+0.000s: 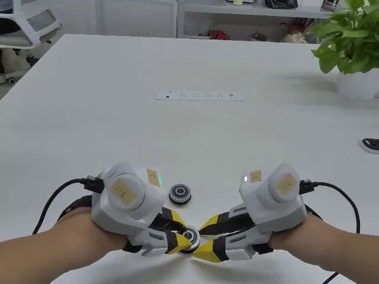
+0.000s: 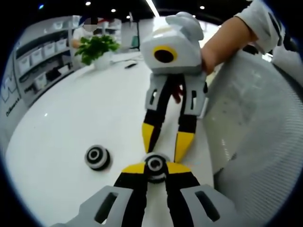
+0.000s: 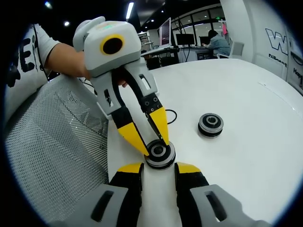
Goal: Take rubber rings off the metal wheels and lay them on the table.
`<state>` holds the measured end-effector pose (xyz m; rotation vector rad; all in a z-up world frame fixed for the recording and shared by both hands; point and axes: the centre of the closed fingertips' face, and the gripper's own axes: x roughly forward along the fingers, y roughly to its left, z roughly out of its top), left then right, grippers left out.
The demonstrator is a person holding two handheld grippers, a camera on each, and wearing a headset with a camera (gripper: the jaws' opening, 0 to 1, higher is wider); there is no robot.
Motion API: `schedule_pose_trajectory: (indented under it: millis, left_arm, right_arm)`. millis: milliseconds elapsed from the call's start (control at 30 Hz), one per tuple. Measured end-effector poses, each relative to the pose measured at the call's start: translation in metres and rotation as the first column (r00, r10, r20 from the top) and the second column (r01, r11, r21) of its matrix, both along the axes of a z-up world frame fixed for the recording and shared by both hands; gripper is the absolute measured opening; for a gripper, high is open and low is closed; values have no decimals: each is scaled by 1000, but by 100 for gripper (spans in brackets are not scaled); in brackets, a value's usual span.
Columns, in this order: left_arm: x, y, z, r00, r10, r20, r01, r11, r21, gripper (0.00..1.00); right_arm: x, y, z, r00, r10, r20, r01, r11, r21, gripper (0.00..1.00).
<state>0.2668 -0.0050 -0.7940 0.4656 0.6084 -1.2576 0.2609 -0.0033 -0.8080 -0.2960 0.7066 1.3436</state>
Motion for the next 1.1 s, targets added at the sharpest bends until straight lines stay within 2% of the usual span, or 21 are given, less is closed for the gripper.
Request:
schedule_pose_trajectory:
  millis: [200,567,1100]
  left_arm:
    - [1,0,0,1000,10,13,-10,1000,-3,15]
    - [-1,-1,0,1000,12,16,-12,1000,-4,15]
    - [-1,-2,-1,999,-7,41,7,1000,6,14]
  right_arm:
    - [0,2,1,1000,-1,11,1,1000,2,23]
    - [1,6,-1,1000,0,26,0,1000,1,24]
    - [1,7,-2,999,10,48,-10,1000,-4,24]
